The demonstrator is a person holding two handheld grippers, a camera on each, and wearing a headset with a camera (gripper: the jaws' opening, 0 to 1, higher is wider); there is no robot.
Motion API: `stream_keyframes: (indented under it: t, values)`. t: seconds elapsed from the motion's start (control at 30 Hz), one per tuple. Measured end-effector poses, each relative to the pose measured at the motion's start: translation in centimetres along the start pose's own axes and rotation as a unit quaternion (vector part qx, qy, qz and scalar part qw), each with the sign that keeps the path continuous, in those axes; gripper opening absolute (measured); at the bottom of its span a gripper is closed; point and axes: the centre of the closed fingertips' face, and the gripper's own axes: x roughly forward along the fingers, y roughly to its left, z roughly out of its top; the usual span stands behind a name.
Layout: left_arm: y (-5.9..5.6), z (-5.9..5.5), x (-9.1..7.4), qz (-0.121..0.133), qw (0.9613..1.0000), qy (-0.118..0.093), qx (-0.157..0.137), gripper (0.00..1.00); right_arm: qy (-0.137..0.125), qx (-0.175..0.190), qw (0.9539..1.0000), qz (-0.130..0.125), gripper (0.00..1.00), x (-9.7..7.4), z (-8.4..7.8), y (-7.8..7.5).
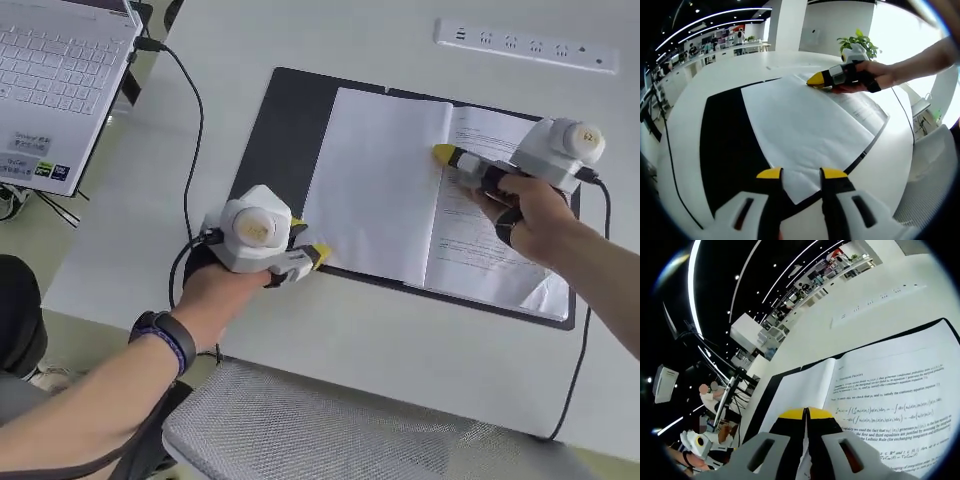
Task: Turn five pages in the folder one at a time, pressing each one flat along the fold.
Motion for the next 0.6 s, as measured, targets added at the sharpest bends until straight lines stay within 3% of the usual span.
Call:
stream_keyframes:
  t: [0.37,0.6]
  values:
    - [-0.1,-0.1,0.2,0.0,1.0,0.006,-0.002,0.3,-0.048,0.044,0.9978,-0.011,0.0,1.5,2.6,-1.2]
    - [-0.1,-0.1,0.1,0.001,1.0,0.005,-0.007,0.29,-0.082,0.068,0.9942,-0.019,0.0,3.2,4.8,-3.6]
